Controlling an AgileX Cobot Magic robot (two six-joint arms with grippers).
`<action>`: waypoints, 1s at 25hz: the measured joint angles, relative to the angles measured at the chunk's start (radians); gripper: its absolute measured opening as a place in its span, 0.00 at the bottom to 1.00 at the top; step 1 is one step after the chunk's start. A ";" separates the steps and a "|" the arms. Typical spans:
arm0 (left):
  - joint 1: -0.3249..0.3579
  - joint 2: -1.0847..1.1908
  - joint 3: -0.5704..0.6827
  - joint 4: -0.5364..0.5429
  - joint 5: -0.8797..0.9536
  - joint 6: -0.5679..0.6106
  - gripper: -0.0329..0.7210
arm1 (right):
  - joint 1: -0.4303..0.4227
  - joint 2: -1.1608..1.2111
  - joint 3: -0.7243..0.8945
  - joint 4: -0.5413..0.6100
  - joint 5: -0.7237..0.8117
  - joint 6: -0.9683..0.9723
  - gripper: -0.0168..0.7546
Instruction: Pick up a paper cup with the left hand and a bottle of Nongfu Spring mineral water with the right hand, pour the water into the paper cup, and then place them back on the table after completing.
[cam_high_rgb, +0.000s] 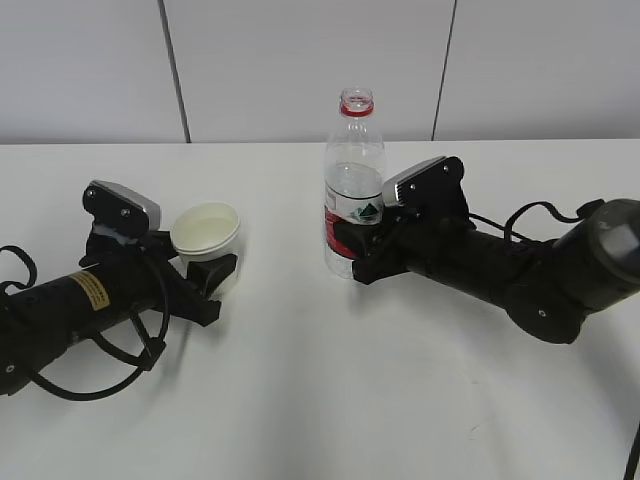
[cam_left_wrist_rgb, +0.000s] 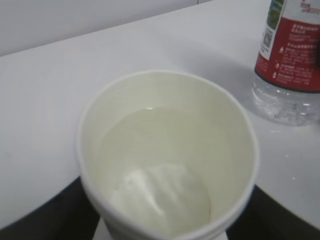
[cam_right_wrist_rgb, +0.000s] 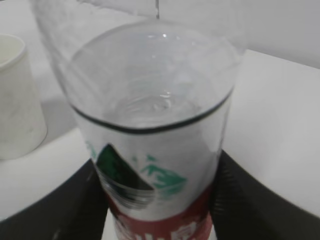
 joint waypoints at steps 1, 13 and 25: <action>0.000 0.000 0.000 0.000 0.001 0.000 0.63 | 0.000 0.007 0.000 0.000 -0.006 0.000 0.56; 0.000 0.000 0.000 -0.001 0.008 0.000 0.70 | 0.000 0.041 -0.002 0.003 -0.087 -0.004 0.76; 0.000 -0.108 0.143 -0.035 0.011 0.000 0.81 | 0.000 -0.033 0.131 0.080 -0.078 -0.043 0.88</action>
